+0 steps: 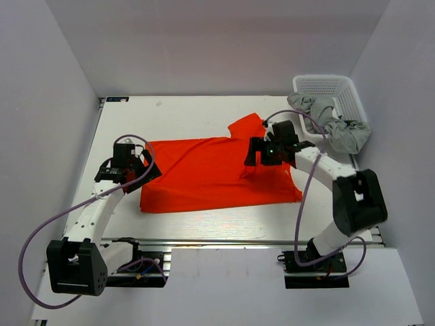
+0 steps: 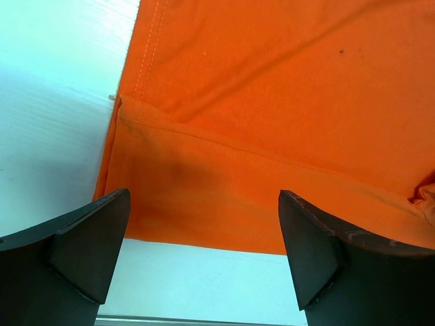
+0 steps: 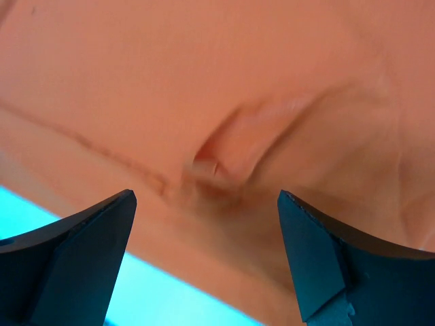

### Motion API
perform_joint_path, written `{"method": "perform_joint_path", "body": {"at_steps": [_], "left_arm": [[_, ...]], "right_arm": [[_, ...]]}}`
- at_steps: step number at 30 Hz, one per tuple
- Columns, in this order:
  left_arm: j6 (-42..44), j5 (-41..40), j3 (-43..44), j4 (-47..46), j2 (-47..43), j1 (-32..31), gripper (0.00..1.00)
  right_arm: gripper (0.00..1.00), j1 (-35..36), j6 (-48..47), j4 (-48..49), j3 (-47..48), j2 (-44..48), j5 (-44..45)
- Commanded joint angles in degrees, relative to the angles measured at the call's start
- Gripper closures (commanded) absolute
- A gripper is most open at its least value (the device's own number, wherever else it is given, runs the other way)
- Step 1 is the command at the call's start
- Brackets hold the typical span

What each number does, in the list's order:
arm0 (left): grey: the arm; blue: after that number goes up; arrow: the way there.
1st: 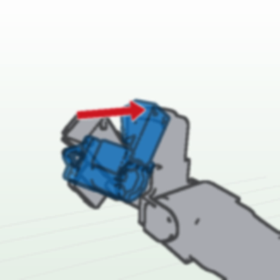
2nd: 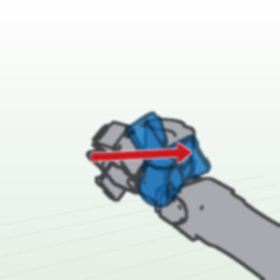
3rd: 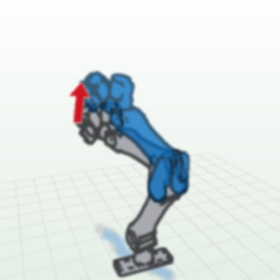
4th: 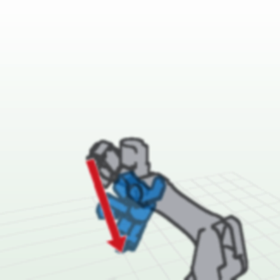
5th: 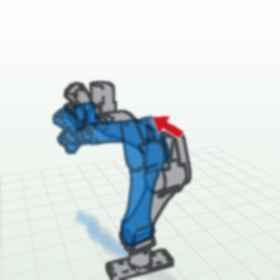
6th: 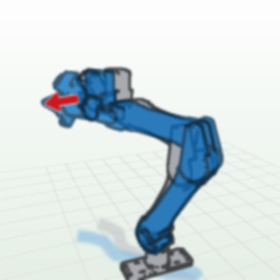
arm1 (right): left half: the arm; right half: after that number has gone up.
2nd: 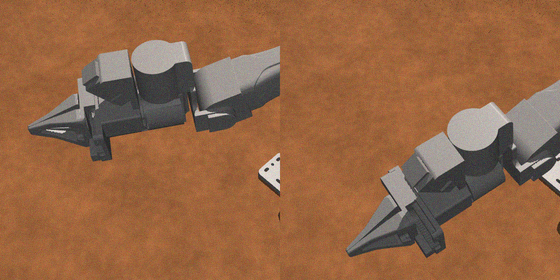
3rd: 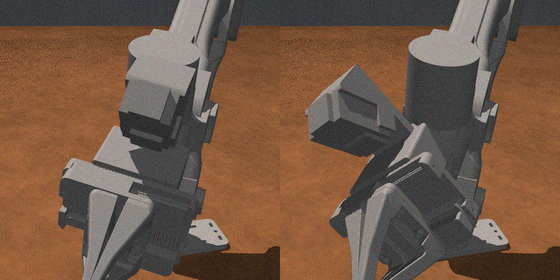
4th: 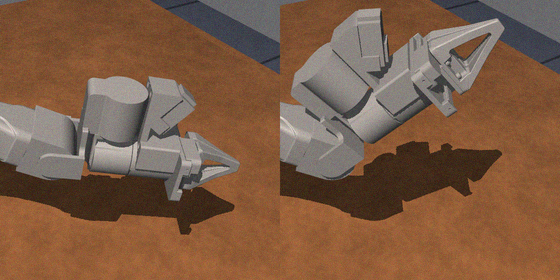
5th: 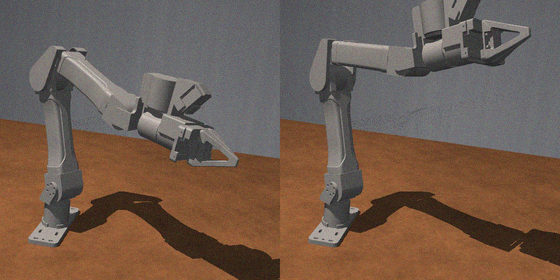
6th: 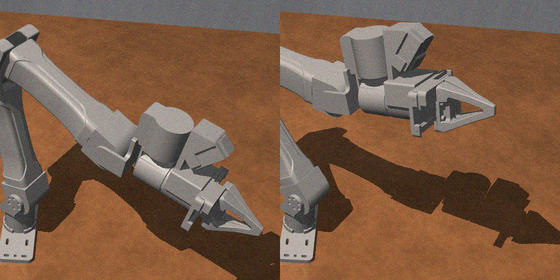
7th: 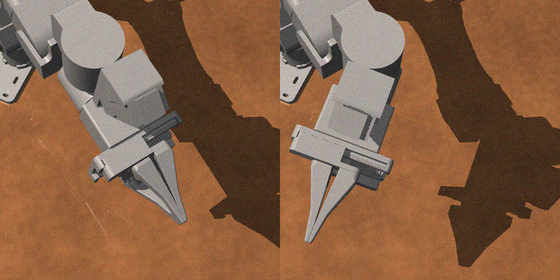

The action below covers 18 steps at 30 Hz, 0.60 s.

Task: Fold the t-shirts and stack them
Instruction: Fold the flattened tshirt in 1/3 of the way

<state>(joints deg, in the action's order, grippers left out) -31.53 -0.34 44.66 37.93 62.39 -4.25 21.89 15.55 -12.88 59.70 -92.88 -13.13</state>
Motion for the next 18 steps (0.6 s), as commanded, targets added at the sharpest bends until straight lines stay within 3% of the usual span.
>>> {"method": "perform_joint_path", "body": {"at_steps": [1,7,18], "left_arm": [[0.15,0.95,-0.54,-1.63,0.63,0.21,0.0],[0.68,1.57,-0.54,-2.16,1.68,0.21,0.0],[0.68,1.57,-0.54,-1.63,1.15,0.21,0.0]], "right_arm": [[0.1,0.35,-0.53,-1.09,-4.94,3.93,-2.69],[0.1,0.61,0.53,3.73,-6.88,0.69,-8.32],[0.1,2.63,0.97,8.05,1.55,-9.5,-11.22]]}}
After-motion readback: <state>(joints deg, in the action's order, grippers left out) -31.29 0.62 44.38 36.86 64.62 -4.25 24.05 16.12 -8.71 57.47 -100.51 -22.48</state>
